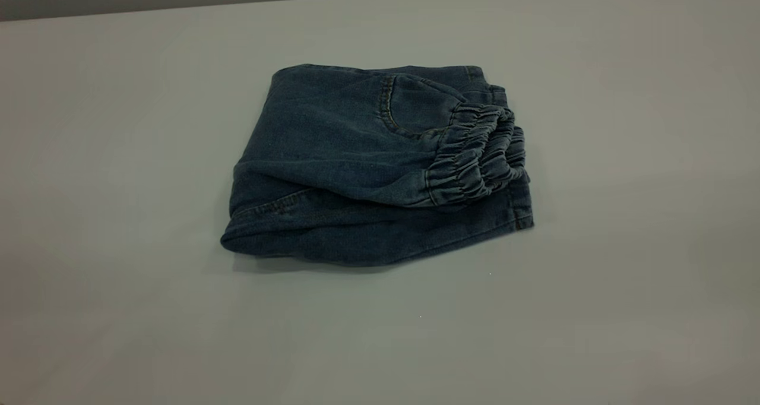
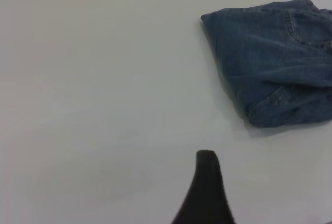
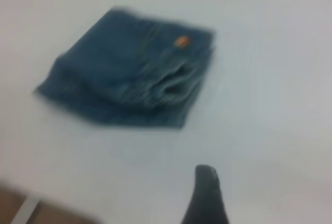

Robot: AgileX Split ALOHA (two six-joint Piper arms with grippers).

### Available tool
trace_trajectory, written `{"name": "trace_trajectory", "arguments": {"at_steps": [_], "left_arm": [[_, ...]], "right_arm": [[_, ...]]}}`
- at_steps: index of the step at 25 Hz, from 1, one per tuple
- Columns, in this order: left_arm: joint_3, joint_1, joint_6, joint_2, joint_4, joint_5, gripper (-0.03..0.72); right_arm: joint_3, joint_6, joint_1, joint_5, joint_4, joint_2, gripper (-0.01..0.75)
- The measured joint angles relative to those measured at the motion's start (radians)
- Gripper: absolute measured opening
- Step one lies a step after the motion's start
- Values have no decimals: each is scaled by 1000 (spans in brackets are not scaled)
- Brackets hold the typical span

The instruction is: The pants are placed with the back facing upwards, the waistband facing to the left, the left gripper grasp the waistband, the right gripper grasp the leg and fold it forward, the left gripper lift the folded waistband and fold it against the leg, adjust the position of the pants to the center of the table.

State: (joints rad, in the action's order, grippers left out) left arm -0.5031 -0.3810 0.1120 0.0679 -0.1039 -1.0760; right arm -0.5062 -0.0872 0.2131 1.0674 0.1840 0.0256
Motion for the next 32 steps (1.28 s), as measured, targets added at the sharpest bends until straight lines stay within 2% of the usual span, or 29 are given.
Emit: {"name": "trace_trajectory", "arguments": {"at_steps": [4, 10, 13, 18, 21, 32], "left_arm": [[0, 0, 0, 0, 0, -1, 529], [-1, 15, -1, -2, 3, -3, 529], [-1, 97, -1, -3, 6, -4, 529], [-1, 290, -2, -46, 6, -4, 529], [-1, 355, -2, -69, 3, -5, 529], [-1, 359, -2, -68, 2, -4, 529]], "right_arm": [[0, 0, -76, 4, 1, -27, 476], [0, 0, -73, 0, 1, -26, 476], [0, 0, -73, -1, 1, -26, 476], [0, 0, -73, -1, 1, -26, 476], [0, 0, -73, -1, 1, -26, 476], [0, 0, -73, -1, 1, -26, 476]]}}
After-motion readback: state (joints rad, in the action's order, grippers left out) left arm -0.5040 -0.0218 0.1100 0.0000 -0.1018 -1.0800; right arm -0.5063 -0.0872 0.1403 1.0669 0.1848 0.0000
